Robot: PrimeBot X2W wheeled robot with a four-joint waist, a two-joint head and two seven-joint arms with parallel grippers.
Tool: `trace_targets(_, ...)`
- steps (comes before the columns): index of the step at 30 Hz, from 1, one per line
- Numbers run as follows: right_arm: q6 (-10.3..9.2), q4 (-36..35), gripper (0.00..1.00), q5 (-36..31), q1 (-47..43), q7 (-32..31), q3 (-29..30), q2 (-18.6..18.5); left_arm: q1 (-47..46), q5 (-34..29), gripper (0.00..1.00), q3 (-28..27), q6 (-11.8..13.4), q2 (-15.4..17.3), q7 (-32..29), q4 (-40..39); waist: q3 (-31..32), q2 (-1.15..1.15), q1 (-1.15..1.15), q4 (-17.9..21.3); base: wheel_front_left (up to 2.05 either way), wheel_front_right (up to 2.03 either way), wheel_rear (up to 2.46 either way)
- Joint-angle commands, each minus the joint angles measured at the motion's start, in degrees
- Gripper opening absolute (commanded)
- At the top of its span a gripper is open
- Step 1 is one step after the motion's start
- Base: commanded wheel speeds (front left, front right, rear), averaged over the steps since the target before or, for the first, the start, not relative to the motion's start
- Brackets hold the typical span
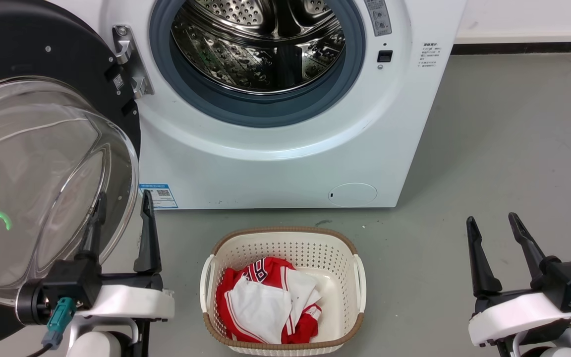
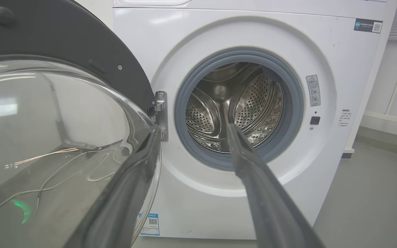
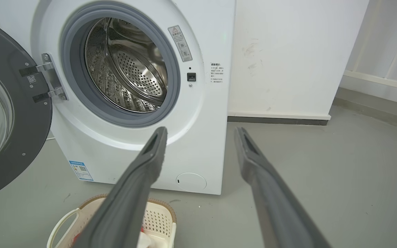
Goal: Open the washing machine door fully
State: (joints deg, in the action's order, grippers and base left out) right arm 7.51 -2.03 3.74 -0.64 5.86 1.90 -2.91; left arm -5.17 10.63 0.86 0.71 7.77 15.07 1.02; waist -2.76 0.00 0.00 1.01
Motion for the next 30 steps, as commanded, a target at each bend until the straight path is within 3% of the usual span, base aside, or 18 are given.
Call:
trace_targets(1,-0.04,-0.2,1.00,0.1,0.2,0.1,-0.1,0.1,0.5,-0.4,1.00,-0.3,-0.1,-0.2,0.1,-0.1,0.0,0.00,0.00,0.0,0.00,0.00,0.00)
trace_targets(30,-0.04,0.2,1.00,0.0,0.8,0.4,-0.5,0.1,2.9,-4.5,1.00,-3.6,-3.4,-3.6,0.1,1.1,-0.1,0.00,0.00,-0.5,0.00,0.00,0.00)
